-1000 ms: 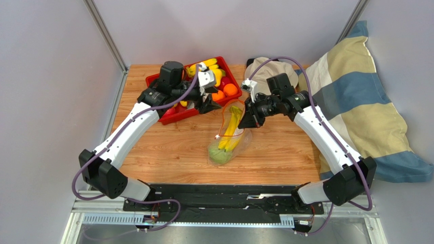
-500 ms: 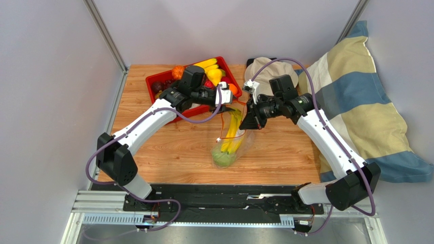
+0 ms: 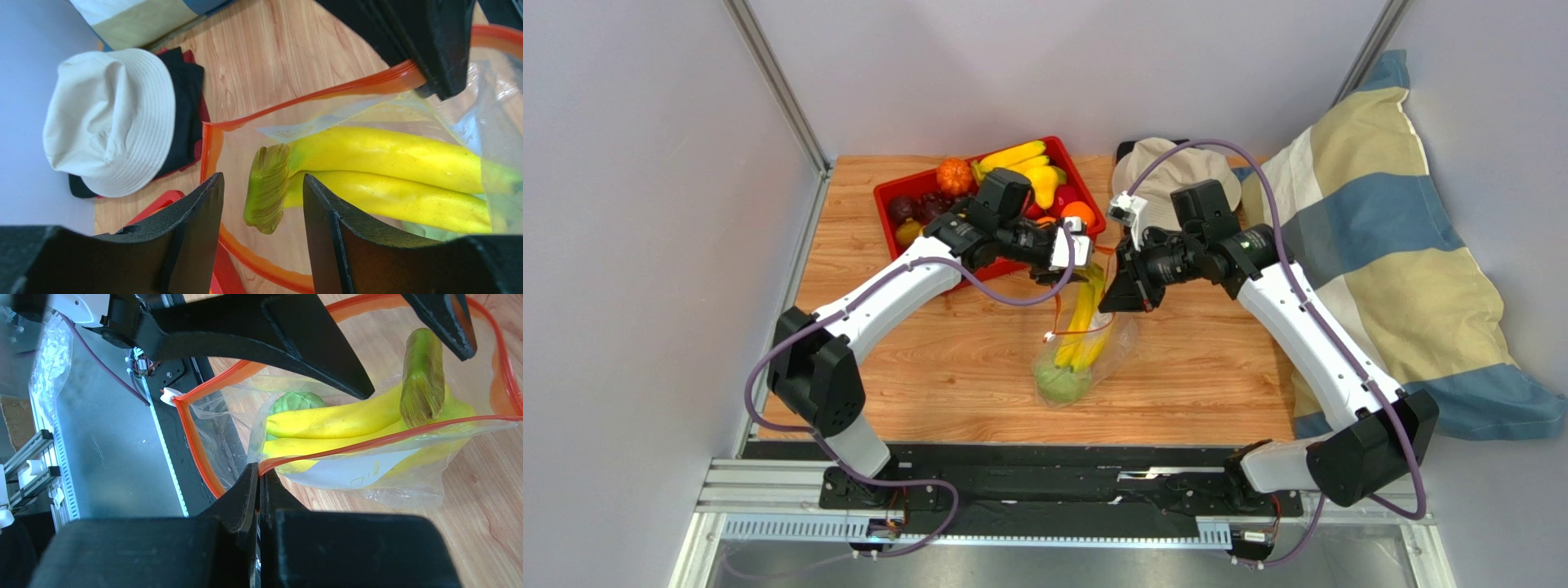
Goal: Place the food in the zip-top bag and seal the zipper
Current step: Adjust the fake fruit in the zipper food storage bag.
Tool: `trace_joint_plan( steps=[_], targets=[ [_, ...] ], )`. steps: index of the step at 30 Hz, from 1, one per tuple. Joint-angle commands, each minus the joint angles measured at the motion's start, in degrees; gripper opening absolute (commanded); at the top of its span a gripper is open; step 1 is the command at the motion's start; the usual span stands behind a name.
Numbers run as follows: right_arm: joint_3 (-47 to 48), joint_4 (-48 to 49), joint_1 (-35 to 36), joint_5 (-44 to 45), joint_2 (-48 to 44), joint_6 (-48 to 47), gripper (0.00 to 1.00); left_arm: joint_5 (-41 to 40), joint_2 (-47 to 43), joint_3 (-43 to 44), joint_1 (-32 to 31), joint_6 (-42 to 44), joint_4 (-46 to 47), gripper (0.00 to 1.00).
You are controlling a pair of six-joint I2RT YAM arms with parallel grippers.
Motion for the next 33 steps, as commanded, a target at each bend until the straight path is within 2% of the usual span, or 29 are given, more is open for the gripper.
trace_joint_plan(
  steps=[1, 3, 4, 6, 9, 10, 12, 16, 20, 24, 29, 31, 33],
  targets=[
    [2.8, 2.7, 0.1, -1.5, -0.2, -1.1, 0.0, -0.6, 1.3, 1.6, -0.9, 3.3, -0.5, 0.59],
    [2.7, 2.7, 0.2, -1.5, -0.3, -1.2, 0.0, -1.3, 1.8, 1.8, -0.9, 3.1, -0.2, 0.57],
    [2.7, 2.7, 0.1, -1.5, -0.1, -1.3, 0.0, -1.9, 2.0, 1.9, -1.0, 3.1, 0.0, 0.51],
    [2.7, 2.7, 0.2, -1.6, 0.0, -1.4, 0.0, -2.1, 2.3, 2.3, -1.2, 3.1, -0.1, 0.47],
    [2.7, 2.7, 0.2, -1.5, 0.2, -1.5, 0.0, -1.8, 1.8, 1.6, -1.3, 5.1, -0.7, 0.28],
    [2.7, 2.7, 0.2, -1.5, 0.3, -1.5, 0.0, -1.9, 1.5, 1.4, -1.3, 5.3, -0.8, 0.16],
    [2.4, 2.7, 0.1, -1.4, 0.4, -1.3, 0.0, -2.4, 0.6, 0.8, -1.5, 5.4, -0.3, 0.0],
    [2.0, 3.0, -0.9, -2.0, 0.5, 1.0, 0.0, -10.0, -2.9, -3.3, -1.6, -6.4, 10.9, 0.0],
    [1.7, 4.3, -2.0, -3.2, 1.1, 4.7, 0.0, -16.0, -8.2, -11.0, -2.4, -9.6, 25.1, 0.0],
    [0.9, 6.0, -3.4, -5.2, 1.8, 10.1, 0.0, -23.7, -10.7, -17.3, -4.9, -8.8, 34.8, 0.0],
    [-0.3, 7.1, -4.2, -5.8, 2.0, 13.1, 0.0, -21.6, -13.7, -21.6, -5.4, -7.0, 36.3, 0.0],
    [-0.6, 7.5, -4.6, -6.0, 1.9, 14.1, 0.0, -18.8, -14.6, -21.3, -5.0, -6.2, 34.8, 0.0],
    [-0.7, 7.9, -4.8, -6.1, 1.9, 14.6, 0.0, -15.6, -14.7, -18.4, -4.0, -5.6, 28.9, 0.0]
  ],
)
